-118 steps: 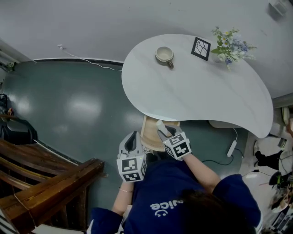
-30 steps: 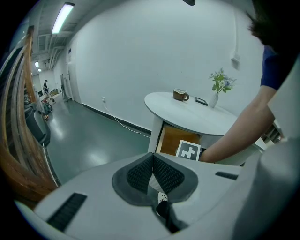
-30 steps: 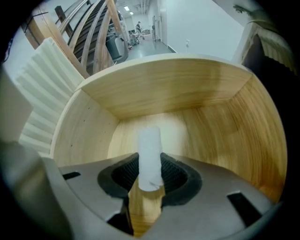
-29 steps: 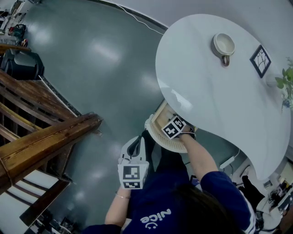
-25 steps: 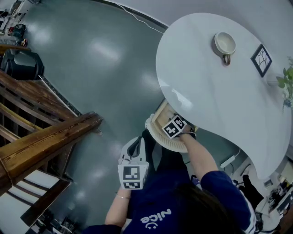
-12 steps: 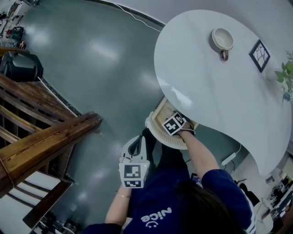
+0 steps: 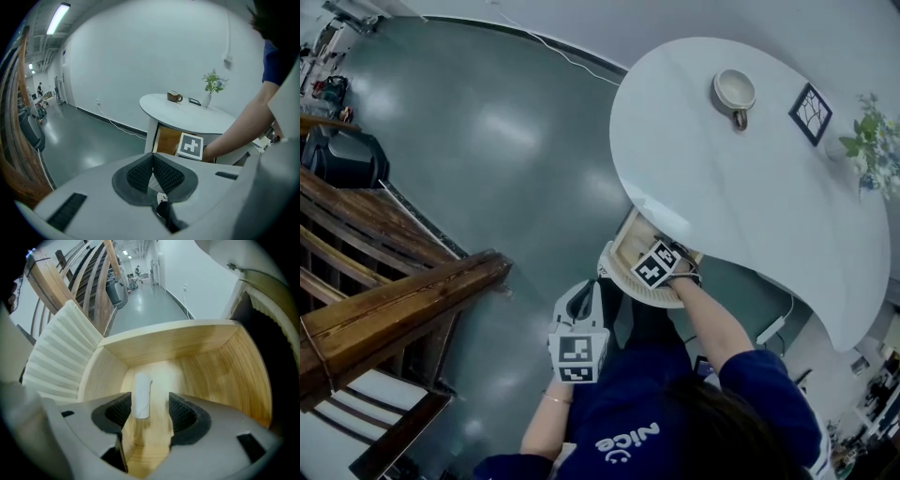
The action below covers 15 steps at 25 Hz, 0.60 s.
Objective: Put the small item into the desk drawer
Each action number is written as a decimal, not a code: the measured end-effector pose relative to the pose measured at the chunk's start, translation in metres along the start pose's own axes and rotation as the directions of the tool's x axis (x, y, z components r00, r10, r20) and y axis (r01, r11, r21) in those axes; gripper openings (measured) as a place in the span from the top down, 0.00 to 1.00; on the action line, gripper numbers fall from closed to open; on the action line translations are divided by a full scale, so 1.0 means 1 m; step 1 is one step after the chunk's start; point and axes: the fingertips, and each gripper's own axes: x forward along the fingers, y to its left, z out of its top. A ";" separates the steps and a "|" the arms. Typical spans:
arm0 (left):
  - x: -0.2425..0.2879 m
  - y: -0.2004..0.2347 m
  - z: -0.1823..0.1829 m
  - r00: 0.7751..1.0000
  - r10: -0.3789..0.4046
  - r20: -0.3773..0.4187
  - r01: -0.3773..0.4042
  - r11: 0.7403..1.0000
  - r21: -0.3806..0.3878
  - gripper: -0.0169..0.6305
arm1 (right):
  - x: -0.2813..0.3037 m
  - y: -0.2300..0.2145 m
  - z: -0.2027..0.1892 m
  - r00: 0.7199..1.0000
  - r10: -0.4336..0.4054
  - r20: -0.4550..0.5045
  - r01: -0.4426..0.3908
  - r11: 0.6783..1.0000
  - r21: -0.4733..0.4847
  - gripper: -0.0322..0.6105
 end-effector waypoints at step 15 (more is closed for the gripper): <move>-0.003 -0.010 0.014 0.996 -0.072 0.045 0.071 0.997 0.026 0.97 | -0.075 0.021 0.010 0.986 -0.075 0.149 0.054 0.988 0.144 0.55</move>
